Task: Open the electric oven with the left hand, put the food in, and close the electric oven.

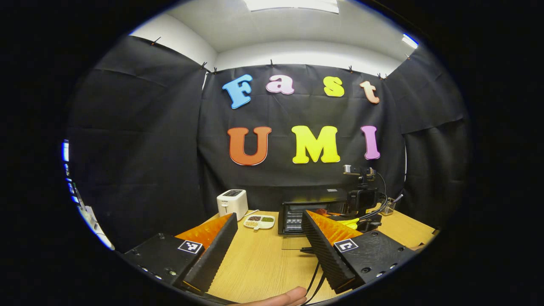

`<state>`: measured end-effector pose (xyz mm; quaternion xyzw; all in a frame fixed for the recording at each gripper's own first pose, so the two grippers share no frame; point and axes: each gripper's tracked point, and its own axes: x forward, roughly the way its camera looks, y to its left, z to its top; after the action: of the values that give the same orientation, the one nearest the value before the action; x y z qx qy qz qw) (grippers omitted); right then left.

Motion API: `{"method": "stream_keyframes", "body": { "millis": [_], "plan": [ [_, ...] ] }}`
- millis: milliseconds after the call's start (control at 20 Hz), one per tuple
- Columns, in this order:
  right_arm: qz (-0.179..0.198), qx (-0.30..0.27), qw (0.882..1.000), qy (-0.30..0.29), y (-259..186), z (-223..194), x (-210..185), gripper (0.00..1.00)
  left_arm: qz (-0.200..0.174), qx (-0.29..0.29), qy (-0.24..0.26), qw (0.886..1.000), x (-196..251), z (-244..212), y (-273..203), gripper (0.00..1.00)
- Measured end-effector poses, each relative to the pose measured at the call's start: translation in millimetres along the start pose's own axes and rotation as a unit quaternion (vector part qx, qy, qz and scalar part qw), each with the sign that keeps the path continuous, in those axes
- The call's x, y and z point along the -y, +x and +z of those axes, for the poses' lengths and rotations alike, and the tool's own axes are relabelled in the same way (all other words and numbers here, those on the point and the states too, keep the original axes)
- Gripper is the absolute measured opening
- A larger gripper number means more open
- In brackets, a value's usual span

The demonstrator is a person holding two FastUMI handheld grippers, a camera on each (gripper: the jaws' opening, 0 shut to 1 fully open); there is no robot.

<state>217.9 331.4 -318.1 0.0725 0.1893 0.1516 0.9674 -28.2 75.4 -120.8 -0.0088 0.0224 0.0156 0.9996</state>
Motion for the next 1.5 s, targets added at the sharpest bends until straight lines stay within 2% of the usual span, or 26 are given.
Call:
{"method": "stream_keyframes", "body": {
  "millis": [200,350,550,700,800,1000,1200,1250,1300,1350,1500],
  "plan": [
    [0.007,-0.004,0.996,0.09,42.2,-2.0,-5.3,0.05,0.017,0.0,0.0,1.0,-13.4,-2.2,15.4,0.96],
    [0.016,-0.003,0.986,0.163,72.3,-0.5,-4.1,0.05,0.026,-0.006,-0.001,1.0,-22.0,-6.8,25.6,0.96],
    [0.014,-0.002,0.962,0.273,111.0,1.4,8.5,0.05,0.035,-0.007,-0.008,0.999,-34.1,-8.5,36.2,0.96],
    [-0.002,-0.003,0.936,0.353,131.5,-2.0,20.8,0.06,0.04,-0.01,-0.022,0.999,-42.4,-12.8,45.8,0.96],
    [-0.018,-0.001,0.93,0.367,139.2,-10.2,30.0,0.06,0.044,-0.013,-0.026,0.999,-47.8,-16.7,51.1,0.96],
    [-0.03,-0.003,0.938,0.345,142.3,-13.0,32.8,0.09,0.044,-0.028,-0.025,0.998,-51.6,-27.5,58.8,0.95],
    [-0.084,-0.012,0.953,0.291,140.4,-24.2,47.5,0.18,0.041,-0.033,-0.021,0.998,-53.0,-28.3,59.0,0.96],
    [-0.095,-0.015,0.956,0.277,139.6,-26.8,48.1,0.15,0.04,-0.034,-0.022,0.998,-52.3,-28.8,58.5,0.96],
    [-0.104,-0.019,0.959,0.262,138.2,-28.0,50.1,0.24,0.037,-0.034,-0.022,0.999,-50.8,-27.6,59.6,0.96],
    [-0.112,-0.022,0.962,0.25,133.5,-30.0,51.2,0.27,0.035,-0.034,-0.02,0.999,-50.8,-26.8,59.6,0.96],
    [-0.106,-0.03,0.971,0.214,116.8,-29.4,44.7,0.32,0.03,-0.033,-0.014,0.999,-50.1,-26.1,58.4,0.96]
  ]
}}
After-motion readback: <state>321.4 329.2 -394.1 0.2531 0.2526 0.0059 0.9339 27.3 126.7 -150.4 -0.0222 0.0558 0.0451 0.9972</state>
